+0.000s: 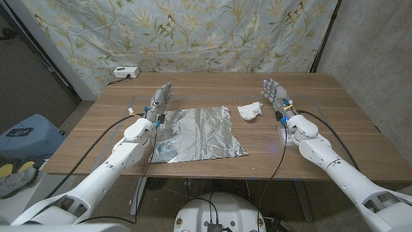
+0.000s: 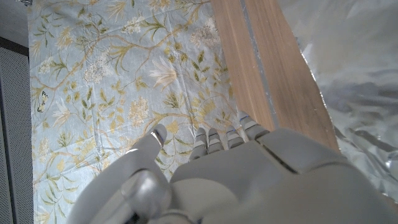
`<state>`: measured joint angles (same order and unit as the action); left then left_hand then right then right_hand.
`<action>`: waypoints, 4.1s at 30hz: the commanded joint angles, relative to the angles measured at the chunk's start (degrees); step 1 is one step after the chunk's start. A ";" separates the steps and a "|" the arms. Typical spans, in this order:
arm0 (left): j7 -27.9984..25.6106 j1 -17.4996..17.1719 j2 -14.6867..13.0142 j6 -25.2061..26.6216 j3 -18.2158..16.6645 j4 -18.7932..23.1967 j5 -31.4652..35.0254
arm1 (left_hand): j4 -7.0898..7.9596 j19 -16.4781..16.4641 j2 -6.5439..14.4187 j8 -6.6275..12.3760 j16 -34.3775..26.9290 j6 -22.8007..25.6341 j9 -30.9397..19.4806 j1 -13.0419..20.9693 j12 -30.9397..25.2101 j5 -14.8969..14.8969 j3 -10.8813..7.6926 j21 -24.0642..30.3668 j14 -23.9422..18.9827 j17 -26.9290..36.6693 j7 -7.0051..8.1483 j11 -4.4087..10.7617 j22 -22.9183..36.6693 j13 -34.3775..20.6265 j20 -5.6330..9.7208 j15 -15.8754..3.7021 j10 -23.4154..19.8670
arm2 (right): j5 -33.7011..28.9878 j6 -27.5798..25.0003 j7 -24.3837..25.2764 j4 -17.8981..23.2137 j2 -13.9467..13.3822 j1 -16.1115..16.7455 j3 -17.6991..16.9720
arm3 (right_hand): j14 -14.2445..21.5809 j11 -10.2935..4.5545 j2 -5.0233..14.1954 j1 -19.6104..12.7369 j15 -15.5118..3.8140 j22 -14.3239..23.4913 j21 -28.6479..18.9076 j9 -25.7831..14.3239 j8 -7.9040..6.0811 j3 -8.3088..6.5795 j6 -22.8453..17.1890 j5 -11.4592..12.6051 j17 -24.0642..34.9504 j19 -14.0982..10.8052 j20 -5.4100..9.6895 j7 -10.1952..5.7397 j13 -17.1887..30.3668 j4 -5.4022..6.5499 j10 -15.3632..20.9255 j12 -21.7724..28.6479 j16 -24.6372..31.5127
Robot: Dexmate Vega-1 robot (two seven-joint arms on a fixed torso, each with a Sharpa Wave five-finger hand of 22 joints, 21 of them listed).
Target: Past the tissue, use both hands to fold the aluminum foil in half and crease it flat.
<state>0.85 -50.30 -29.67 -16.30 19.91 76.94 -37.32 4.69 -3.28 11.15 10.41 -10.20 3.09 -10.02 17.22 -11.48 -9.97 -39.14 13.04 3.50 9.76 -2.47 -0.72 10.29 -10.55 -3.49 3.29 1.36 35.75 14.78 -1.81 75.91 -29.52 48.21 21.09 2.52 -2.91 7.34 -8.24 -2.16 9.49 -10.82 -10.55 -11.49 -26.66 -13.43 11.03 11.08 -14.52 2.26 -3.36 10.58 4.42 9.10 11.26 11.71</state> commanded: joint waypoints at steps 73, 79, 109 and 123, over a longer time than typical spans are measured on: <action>8.35 -22.06 -22.55 5.02 -17.78 22.57 19.41 | -12.01 2.59 -1.52 0.18 0.26 2.79 -0.12 10.31 0.16 -8.98 -4.87 -1.82 2.73 -0.09 1.17 0.95 0.01 -0.11 1.02 -0.07 1.07 | -20.22 -22.38 9.64 17.92 -4.92 -3.93 6.33 | -2.94 0.23 1.62 -2.58 -2.67 0.21 0.36 -0.22 0.64 -0.04 1.21 -0.24 0.11 2.35 3.65 0.60 0.25 -2.59 -1.35 -0.50 -0.57; 10.63 -21.93 -23.84 5.88 -17.99 22.73 18.23 | -11.75 2.70 -1.77 0.29 0.00 3.23 -0.14 9.80 -0.21 -9.10 -3.95 -1.75 2.41 0.01 1.19 0.87 0.07 -0.13 0.76 -0.02 0.20 | -22.28 -28.21 10.61 20.58 -5.60 -5.38 7.65 | -3.08 0.34 1.37 -2.66 -2.38 0.21 0.34 -0.22 0.63 0.14 1.30 -0.30 0.09 2.54 3.43 0.73 0.25 -2.83 -1.39 -0.46 -0.55; 15.42 -29.58 -29.67 5.22 -25.06 26.27 29.68 | -10.66 1.39 -0.61 1.59 -1.10 11.30 -0.28 8.69 -2.06 -9.95 -0.51 -0.93 -2.75 0.06 1.81 1.85 0.22 -0.33 1.17 -2.26 -6.47 | -34.40 -64.85 16.23 34.41 -2.85 -10.84 15.75 | -1.36 2.64 -1.77 -5.34 -0.25 0.18 -0.06 -0.13 0.40 0.85 0.91 -0.48 -0.57 2.15 1.44 2.55 0.15 -7.10 -1.14 -0.21 -0.28; 18.75 -30.58 -29.52 5.95 -26.72 27.08 33.74 | -9.78 0.20 -0.36 1.68 -1.57 13.99 -0.33 8.22 -2.50 -9.93 0.55 -0.51 -5.36 0.22 2.06 2.61 0.26 -0.35 1.32 -2.93 -8.89 | -37.35 -72.78 16.80 37.19 -1.37 -12.37 17.43 | -1.11 3.20 -2.27 -5.77 0.25 0.19 -0.11 -0.13 0.36 1.17 0.71 -0.51 -0.57 2.04 0.75 3.19 0.15 -7.96 -1.02 -0.18 -0.28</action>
<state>17.76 -79.80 -59.21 -10.82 -5.24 103.30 -6.83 -5.19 -2.37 10.55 11.91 -11.54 16.39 -10.29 25.62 -13.41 -19.74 -38.85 12.20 -1.09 9.74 -0.41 1.64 10.27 -10.81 -2.15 0.44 -6.56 0.92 -51.19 14.24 110.86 -32.33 37.22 36.98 0.98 0.08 5.22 -13.37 -1.99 9.46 -10.60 -10.52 -11.20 -25.46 -12.59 10.57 10.39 -12.23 2.05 -0.49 10.57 -3.25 7.93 10.99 11.22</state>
